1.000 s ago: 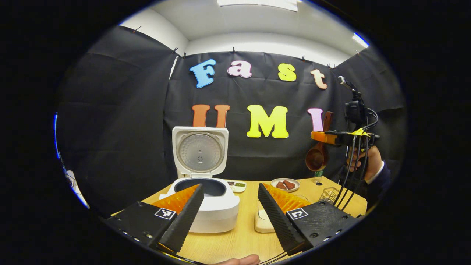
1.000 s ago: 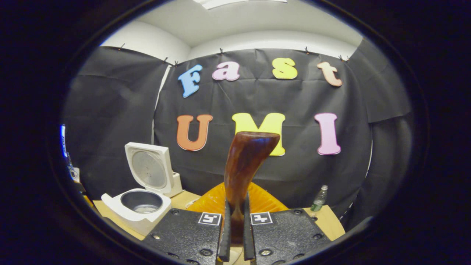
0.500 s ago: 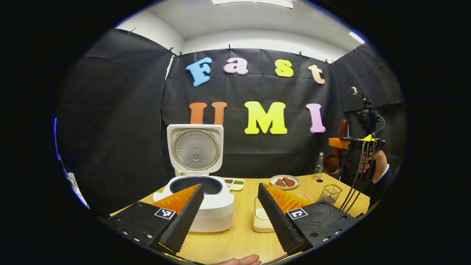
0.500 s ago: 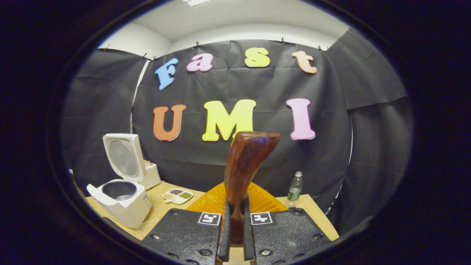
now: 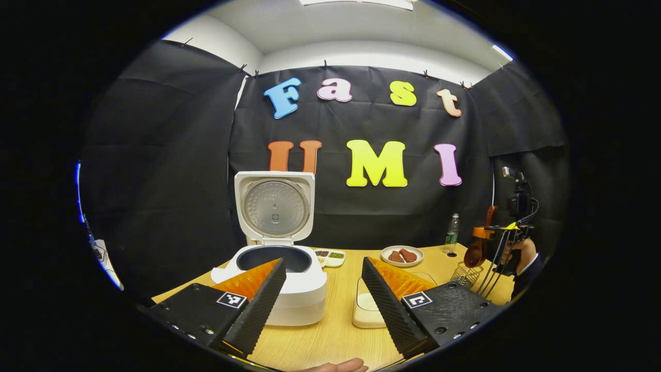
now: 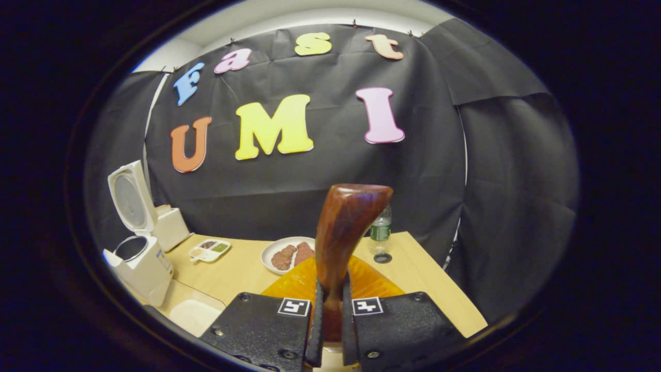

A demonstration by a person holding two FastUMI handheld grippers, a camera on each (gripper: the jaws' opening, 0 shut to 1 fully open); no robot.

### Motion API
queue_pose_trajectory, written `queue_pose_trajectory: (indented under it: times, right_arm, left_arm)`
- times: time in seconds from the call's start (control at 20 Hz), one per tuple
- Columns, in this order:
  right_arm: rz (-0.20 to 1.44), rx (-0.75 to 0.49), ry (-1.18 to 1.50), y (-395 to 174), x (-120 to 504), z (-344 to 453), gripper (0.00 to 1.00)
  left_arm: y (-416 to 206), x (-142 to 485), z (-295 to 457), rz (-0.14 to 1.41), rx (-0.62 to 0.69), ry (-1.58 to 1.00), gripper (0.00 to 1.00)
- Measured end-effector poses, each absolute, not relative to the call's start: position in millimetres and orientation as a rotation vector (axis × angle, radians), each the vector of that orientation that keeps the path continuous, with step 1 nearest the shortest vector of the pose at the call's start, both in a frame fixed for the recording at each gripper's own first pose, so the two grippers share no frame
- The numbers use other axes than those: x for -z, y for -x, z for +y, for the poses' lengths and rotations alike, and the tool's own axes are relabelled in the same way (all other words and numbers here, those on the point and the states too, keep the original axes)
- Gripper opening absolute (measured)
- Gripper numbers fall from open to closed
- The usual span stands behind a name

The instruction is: Close the left gripper, press the button to open the rice cooker; take a wooden spoon from the chopstick holder with the right hand, scoop a spoonful of rice and pour it into the rice cooker, then put the wooden spoon back into the chopstick holder.

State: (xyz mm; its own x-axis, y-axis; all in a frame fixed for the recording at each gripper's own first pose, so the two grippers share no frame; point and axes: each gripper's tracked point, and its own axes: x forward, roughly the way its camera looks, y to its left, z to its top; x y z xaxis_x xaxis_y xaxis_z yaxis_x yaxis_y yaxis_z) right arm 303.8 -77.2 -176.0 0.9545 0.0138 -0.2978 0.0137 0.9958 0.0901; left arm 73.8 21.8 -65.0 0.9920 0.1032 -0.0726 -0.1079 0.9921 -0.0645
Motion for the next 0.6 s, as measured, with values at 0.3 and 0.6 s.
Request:
queue_pose_trajectory:
  times: [0.3,0.6]
  right_arm:
    - [0.274,0.043,-0.098,-299,172,-103,0.63]
    - [0.201,0.058,-0.081,-254,127,-107,0.93]
  left_arm:
    - [-100,47,24,0.056,-0.102,0.048,0.94]
    - [-126,25,48,0.053,-0.117,0.085,0.94]
